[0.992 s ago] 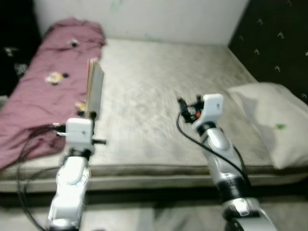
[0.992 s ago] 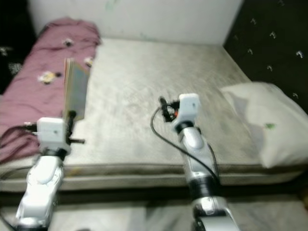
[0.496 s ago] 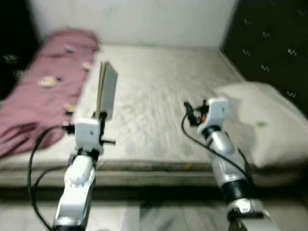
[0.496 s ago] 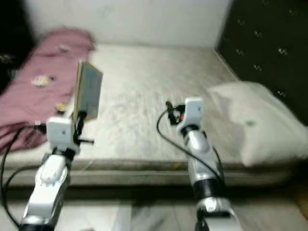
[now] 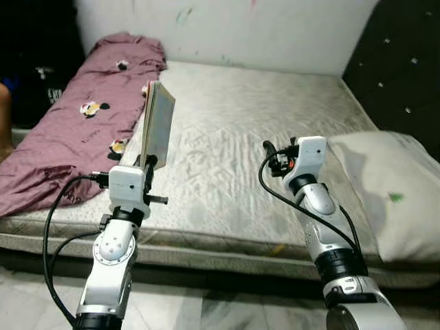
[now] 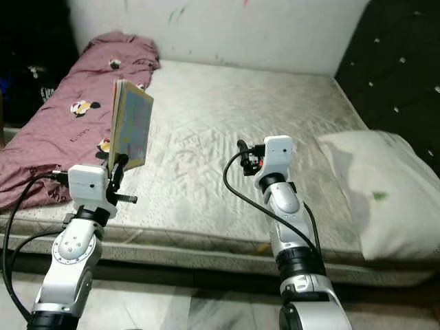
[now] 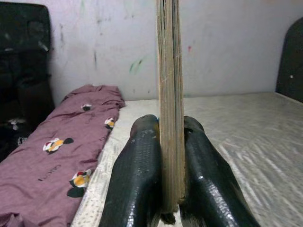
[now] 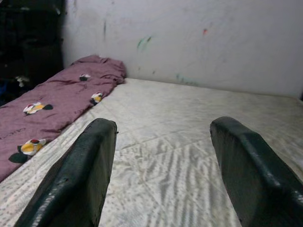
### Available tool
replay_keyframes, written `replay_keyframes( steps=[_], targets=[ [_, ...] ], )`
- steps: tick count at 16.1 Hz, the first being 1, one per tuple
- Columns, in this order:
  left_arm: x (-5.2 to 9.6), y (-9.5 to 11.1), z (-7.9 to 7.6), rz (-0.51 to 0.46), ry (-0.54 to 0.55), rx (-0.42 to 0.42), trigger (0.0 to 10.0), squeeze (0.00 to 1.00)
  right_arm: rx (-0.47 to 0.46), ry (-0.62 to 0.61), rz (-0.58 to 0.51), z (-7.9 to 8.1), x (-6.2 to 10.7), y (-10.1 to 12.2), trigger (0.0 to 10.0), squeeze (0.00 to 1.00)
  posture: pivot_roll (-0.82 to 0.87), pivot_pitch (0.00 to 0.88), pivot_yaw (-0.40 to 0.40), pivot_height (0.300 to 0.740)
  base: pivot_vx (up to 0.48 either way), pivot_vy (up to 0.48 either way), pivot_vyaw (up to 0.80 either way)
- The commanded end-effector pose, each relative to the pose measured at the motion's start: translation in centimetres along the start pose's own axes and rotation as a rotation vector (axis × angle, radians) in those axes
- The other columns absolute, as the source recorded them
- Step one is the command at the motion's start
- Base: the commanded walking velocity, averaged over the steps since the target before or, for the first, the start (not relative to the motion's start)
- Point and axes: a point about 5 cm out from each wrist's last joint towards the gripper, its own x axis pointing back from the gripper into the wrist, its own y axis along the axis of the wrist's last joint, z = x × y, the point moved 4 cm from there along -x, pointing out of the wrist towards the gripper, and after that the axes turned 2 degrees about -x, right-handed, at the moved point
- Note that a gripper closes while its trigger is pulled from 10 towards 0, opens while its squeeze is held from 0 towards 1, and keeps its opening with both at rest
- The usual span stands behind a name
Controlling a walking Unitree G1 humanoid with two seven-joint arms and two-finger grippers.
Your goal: Clean up the room
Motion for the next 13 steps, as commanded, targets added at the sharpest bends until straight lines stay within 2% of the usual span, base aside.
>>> replay_keyframes(
  steps=[1,5,9,11,13],
  targets=[
    [-0.1,0.6,0.0,-0.034,-0.005,-0.001,10.0,0.00,0.002,-0.008,0.000,-0.3,-0.1,0.1,10.0,0.00,0.00,0.000,-0.068,0.740,0.428,0.000,0.00],
    [-0.1,0.1,0.0,-0.010,0.036,-0.026,10.0,0.00,0.004,-0.021,0.006,-0.5,0.0,-0.1,10.0,0.00,0.00,0.000,-0.069,0.740,0.363,0.000,0.00],
    [0.2,-1.1,1.0,0.041,0.086,-0.026,10.0,0.00,0.019,-0.055,0.012,-1.3,-0.1,-0.3,10.0,0.00,0.00,0.000,-0.066,0.740,0.000,0.000,0.00],
    [0.4,-1.7,1.1,0.068,0.085,-0.020,10.0,0.00,-0.001,-0.080,0.026,-1.8,-0.2,-0.5,10.0,0.00,0.00,0.000,-0.063,0.740,0.000,0.000,-0.80],
    [0.5,-2.0,1.0,0.077,0.078,-0.008,10.0,0.00,0.018,-0.081,0.020,-1.8,-0.2,-0.4,10.0,0.00,0.00,0.000,-0.061,0.740,0.000,0.000,-0.80]
  ],
)
